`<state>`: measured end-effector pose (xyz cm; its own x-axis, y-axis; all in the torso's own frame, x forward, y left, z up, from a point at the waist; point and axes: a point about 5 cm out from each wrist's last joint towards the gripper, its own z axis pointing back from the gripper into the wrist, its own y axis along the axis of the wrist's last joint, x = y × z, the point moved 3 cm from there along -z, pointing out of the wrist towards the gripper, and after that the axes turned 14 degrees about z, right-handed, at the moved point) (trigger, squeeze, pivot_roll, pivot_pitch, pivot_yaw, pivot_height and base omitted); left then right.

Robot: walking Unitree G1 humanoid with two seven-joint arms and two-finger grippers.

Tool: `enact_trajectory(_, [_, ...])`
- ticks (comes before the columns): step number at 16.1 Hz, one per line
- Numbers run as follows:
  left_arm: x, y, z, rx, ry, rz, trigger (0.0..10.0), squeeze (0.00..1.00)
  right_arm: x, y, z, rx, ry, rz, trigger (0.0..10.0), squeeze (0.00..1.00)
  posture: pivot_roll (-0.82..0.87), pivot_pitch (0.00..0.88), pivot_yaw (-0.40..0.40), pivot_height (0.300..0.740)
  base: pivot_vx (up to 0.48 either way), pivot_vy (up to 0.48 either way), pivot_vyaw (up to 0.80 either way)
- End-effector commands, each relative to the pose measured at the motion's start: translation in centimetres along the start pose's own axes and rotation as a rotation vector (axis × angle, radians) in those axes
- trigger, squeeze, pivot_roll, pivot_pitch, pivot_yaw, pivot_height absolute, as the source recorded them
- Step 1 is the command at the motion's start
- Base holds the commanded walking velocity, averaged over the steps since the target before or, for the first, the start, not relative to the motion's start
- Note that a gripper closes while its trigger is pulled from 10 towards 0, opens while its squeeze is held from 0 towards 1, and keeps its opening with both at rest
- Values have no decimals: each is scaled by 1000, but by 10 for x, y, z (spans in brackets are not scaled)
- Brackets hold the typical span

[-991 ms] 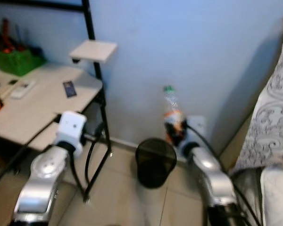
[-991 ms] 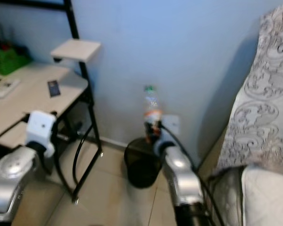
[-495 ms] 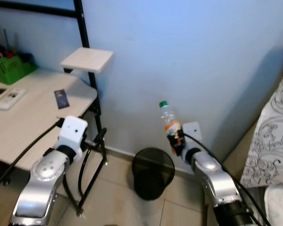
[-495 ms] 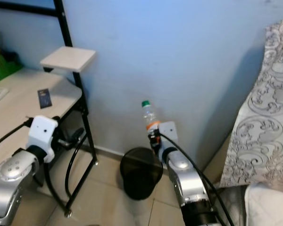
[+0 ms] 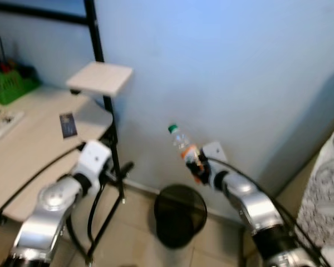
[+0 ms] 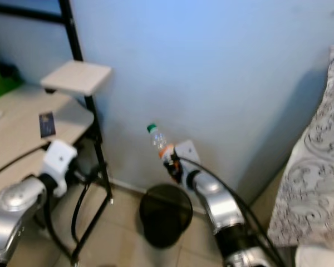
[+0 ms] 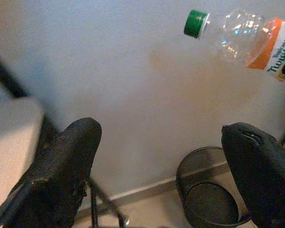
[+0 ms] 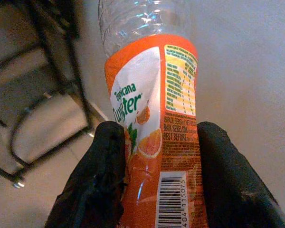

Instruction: Clean up the room

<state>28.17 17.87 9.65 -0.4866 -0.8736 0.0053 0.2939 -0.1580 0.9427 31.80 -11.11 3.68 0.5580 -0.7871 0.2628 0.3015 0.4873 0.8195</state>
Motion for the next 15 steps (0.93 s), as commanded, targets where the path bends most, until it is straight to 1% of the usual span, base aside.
enact_trajectory(1, [8, 2, -5, 6, -58, -9, 10000, 0, 11, -15, 4, -50, -20, 14, 10000, 0, 139, 0, -26, 740, 307, 0, 0])
enact_trajectory(3, [16, -1, -6, -18, -120, -14, 10000, 0, 12, -20, 5, -67, 16, 38, 10000, 0, 134, 0, -27, 740, 302, 0, 0])
enact_trajectory(4, [21, -4, -6, -41, -161, -27, 10000, 0, 13, -23, 5, -84, 41, 79, 10000, 0, 134, 0, -27, 740, 292, 0, 0])
enact_trajectory(6, [30, -13, -5, -99, -253, -52, 10000, 0, 16, -28, 4, -123, 81, 149, 10000, 0, 134, 0, -27, 740, 0, 0, 0])
enact_trajectory(9, [34, -15, -7, -127, -314, -107, 10000, 0, 15, -40, -1, -206, 161, 289, 10000, 0, 137, 0, -38, 740, 0, 0, 0])
enact_trajectory(10, [34, -14, -8, -127, -324, -113, 10000, 0, 15, -41, -1, -217, 171, 305, 10000, 0, 138, 0, -41, 740, 0, 0, 0])
enact_trajectory(11, [38, -13, -9, -137, -384, -131, 10000, 0, 12, -41, -5, -233, 196, 348, 10000, 0, 142, 0, -46, 740, 0, 0, 0])
enact_trajectory(12, [41, -13, -8, -156, -432, -141, 10000, 0, 11, -41, -9, -247, 200, 371, 10000, 0, 145, 0, -46, 740, 0, 0, 0])
enact_trajectory(13, [41, -14, -8, -192, -465, -175, 10000, 0, 14, -41, -16, -269, 150, 384, 10000, 0, 146, 0, -45, 740, 0, 0, 0])
enact_trajectory(15, [34, -15, -8, -235, -473, -222, 10000, 0, 20, -36, -24, -281, 61, 380, 10000, 0, 151, 0, -46, 740, 0, 0, 0])
